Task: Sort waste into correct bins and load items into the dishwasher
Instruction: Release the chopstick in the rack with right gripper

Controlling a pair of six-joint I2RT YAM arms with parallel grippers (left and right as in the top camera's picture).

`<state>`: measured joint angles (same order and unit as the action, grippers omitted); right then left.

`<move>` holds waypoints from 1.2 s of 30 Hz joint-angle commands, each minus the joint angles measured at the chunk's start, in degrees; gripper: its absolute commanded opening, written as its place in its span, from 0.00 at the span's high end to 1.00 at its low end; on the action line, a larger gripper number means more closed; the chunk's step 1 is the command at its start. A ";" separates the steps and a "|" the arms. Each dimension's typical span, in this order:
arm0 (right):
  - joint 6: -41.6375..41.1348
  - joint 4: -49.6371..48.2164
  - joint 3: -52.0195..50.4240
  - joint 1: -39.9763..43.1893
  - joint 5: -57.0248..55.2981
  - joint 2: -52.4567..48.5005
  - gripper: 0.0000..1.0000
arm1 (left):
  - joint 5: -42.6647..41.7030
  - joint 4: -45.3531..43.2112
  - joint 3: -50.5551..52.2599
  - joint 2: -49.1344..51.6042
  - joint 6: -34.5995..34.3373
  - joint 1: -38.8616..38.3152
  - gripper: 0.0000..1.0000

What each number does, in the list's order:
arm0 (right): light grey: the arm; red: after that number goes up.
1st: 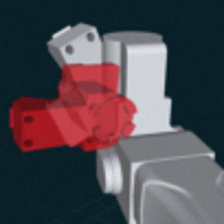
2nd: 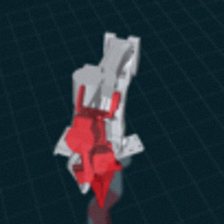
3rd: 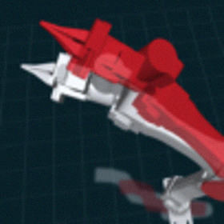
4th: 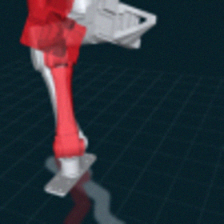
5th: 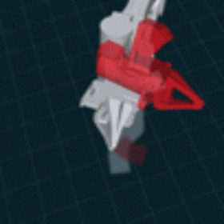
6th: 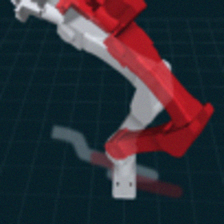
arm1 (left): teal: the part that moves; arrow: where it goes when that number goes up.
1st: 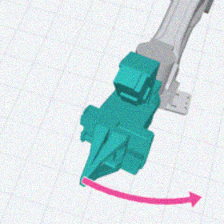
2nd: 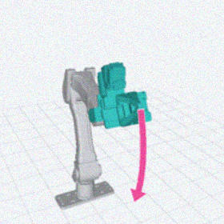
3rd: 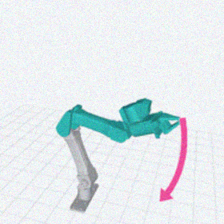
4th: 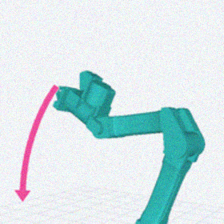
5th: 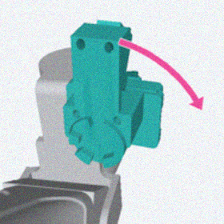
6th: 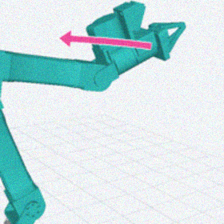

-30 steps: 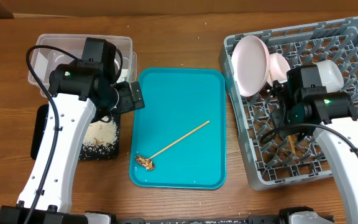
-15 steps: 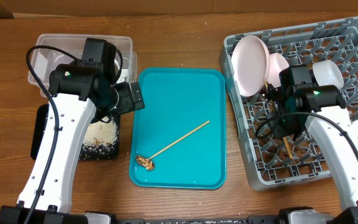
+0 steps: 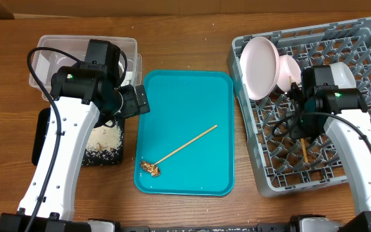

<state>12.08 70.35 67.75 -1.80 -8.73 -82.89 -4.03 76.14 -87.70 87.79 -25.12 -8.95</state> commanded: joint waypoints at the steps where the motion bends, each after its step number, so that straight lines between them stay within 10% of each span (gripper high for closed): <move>1: 0.35 0.04 -0.20 0.26 4.37 1.20 0.96 | 0.15 0.15 -0.42 -0.07 0.90 -0.07 0.00; 15: 0.26 2.73 -0.20 0.26 7.89 1.18 0.95 | 0.17 0.15 -0.42 -0.07 0.90 -0.07 0.00; 36: -0.13 1.79 -0.20 0.26 17.03 1.18 0.51 | 0.15 1.77 -0.42 -0.04 1.14 -0.07 0.00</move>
<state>12.01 72.42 67.75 -1.80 4.93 -82.89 -4.03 77.06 -87.70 87.79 -25.10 -8.95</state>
